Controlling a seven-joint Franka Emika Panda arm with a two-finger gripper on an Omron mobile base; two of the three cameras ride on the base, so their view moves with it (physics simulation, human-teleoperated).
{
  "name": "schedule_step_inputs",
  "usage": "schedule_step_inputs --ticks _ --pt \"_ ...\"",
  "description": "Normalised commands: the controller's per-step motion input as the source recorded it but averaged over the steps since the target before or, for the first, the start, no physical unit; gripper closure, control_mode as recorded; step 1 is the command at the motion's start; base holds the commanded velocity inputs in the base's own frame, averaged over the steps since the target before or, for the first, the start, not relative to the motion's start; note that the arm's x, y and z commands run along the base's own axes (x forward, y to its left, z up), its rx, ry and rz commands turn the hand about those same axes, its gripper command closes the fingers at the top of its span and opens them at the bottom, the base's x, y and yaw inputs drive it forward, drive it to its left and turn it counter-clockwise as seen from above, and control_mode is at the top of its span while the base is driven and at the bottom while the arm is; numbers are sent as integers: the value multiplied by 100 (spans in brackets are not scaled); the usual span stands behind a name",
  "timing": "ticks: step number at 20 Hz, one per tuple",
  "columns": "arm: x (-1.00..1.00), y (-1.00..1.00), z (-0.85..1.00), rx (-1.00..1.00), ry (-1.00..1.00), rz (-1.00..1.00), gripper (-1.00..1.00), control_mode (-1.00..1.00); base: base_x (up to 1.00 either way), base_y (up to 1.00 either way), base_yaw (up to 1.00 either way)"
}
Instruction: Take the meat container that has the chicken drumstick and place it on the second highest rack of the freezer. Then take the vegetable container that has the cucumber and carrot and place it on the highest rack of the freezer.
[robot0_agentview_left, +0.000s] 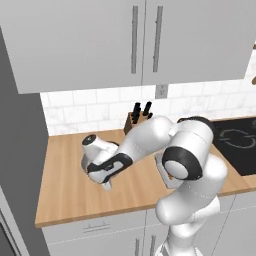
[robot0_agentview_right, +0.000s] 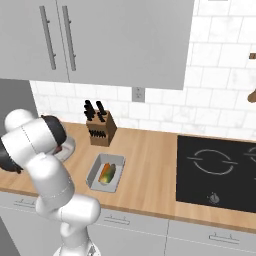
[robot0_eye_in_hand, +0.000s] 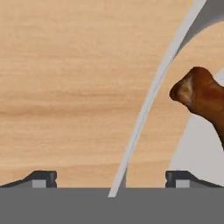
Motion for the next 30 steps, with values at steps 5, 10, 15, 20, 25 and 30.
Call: schedule_step_inputs --ticks 5,10,15,20,25,30 --pt "-6 -2 -42 0 0 0 100 -100 0 0 0" --pt "-31 -21 12 13 -11 0 100 -100 0 0 0" --pt "-37 -42 43 20 -21 3 100 -100 0 0 0" --pt "-45 -70 77 32 -33 13 100 -100 0 0 0" --pt "-48 -62 100 32 -16 13 100 -100 0 0 0" --pt "-67 -54 100 4 3 14 100 -100 0 0 0"
